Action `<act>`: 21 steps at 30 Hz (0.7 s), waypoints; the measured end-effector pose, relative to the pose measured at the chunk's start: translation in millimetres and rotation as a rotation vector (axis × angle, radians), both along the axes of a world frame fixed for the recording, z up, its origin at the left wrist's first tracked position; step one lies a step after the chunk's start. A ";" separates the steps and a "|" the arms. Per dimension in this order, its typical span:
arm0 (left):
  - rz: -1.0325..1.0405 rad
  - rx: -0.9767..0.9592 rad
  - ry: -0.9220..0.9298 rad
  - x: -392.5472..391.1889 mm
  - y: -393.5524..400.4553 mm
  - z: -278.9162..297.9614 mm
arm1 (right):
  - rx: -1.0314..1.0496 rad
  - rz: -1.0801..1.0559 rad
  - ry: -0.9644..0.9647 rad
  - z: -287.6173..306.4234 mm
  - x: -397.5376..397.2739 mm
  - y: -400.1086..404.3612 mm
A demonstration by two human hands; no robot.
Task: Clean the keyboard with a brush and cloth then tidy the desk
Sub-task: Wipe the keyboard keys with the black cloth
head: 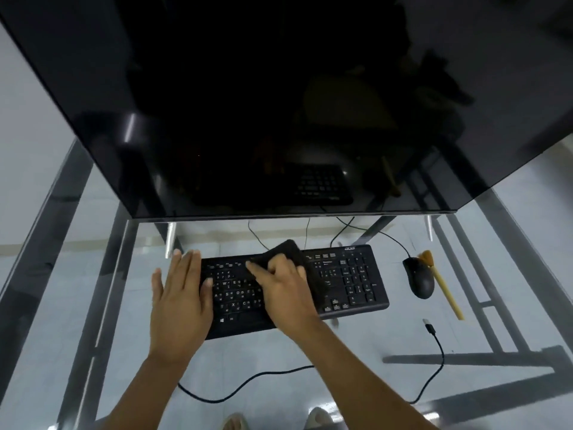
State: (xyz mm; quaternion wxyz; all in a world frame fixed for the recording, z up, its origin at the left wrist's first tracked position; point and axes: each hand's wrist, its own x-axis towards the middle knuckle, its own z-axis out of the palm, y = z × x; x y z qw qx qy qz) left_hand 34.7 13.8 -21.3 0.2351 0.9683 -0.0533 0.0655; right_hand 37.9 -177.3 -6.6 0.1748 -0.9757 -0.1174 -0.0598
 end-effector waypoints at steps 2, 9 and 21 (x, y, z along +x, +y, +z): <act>-0.053 0.027 0.004 5.9 -26.3 8.5 | -0.013 -0.094 0.014 -1.6 8.2 -32.2; -0.359 0.145 0.042 14.8 -131.6 9.4 | 0.006 -0.677 0.020 5.6 5.4 -135.0; -0.386 0.220 0.061 4.3 -158.4 -17.7 | 0.060 -0.627 -0.062 -11.3 -24.8 -149.3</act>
